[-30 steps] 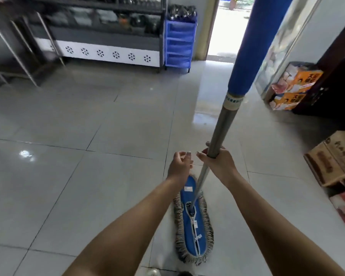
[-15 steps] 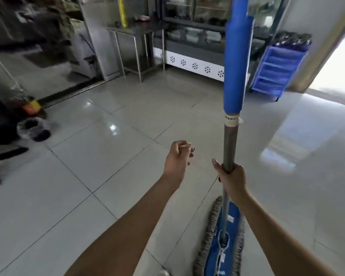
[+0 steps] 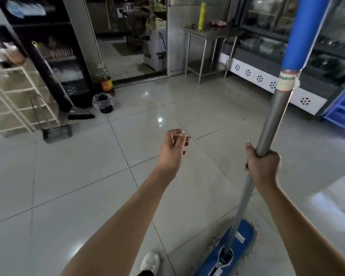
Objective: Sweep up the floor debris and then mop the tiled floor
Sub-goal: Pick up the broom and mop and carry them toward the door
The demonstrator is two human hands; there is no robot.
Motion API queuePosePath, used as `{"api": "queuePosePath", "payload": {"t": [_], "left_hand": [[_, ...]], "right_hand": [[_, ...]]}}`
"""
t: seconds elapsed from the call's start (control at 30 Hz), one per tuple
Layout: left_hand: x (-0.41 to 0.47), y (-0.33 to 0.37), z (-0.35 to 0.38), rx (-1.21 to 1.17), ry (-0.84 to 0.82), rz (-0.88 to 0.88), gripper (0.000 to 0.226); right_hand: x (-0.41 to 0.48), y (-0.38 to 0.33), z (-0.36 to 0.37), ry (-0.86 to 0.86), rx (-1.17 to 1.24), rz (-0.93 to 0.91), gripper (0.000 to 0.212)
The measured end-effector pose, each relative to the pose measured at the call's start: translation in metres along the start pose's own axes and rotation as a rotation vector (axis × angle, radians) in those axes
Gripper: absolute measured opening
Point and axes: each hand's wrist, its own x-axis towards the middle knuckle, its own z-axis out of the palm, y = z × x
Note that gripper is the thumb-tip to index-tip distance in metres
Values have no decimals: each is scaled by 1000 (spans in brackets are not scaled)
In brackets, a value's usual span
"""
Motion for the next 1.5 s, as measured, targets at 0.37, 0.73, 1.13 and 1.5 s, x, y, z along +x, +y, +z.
{"api": "queuePosePath", "payload": {"t": [0.37, 0.73, 1.13, 1.5], "left_hand": [[39, 23, -104, -15, 200, 57, 15], [145, 51, -278, -18, 320, 110, 10], [263, 85, -432, 17, 447, 188, 7], [403, 87, -526, -25, 580, 168, 20]], "right_hand": [[-10, -60, 121, -159, 42, -28, 48], [-27, -154, 323, -217, 107, -53, 43], [-33, -252, 523, -369, 302, -157, 43], [5, -308, 711, -526, 329, -166, 44]]}}
